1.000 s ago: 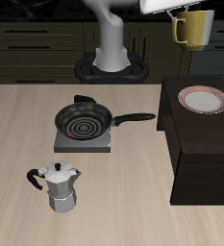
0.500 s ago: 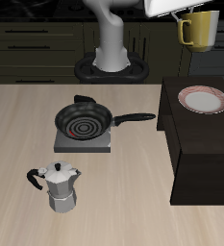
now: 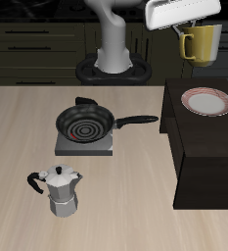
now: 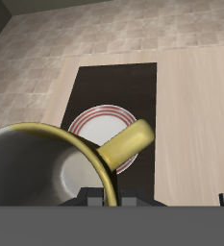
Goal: Place the mug on the plate
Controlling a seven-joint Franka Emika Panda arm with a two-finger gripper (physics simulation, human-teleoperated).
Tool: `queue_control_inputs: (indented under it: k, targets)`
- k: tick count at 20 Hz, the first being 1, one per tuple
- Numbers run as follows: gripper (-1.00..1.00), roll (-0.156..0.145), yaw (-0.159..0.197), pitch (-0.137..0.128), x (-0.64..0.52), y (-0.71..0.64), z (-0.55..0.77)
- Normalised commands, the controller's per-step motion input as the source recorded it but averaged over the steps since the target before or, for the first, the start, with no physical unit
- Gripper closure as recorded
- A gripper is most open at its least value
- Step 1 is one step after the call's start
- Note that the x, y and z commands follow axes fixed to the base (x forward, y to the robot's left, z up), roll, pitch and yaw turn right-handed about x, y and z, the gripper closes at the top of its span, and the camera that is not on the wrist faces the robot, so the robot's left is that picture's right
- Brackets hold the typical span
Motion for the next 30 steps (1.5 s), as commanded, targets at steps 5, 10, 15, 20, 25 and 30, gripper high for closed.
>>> queue_control_inputs:
  k: [5, 10, 15, 20, 25, 30]
  targets:
    - [1.00, -0.008, -0.001, 0.007, 0.13, 0.08, 0.04]
    - [1.00, 0.012, 0.004, 0.017, 0.06, 0.15, -0.08]
    - [1.00, -0.002, -0.002, 0.021, 0.07, 0.04, -0.13]
    - [1.00, -0.055, -0.015, 0.022, 0.17, -0.11, -0.10]
    - [1.00, -0.015, 0.004, 0.013, 0.14, -0.07, -0.05]
    - [1.00, -0.006, 0.011, 0.018, 0.18, -0.03, -0.11]
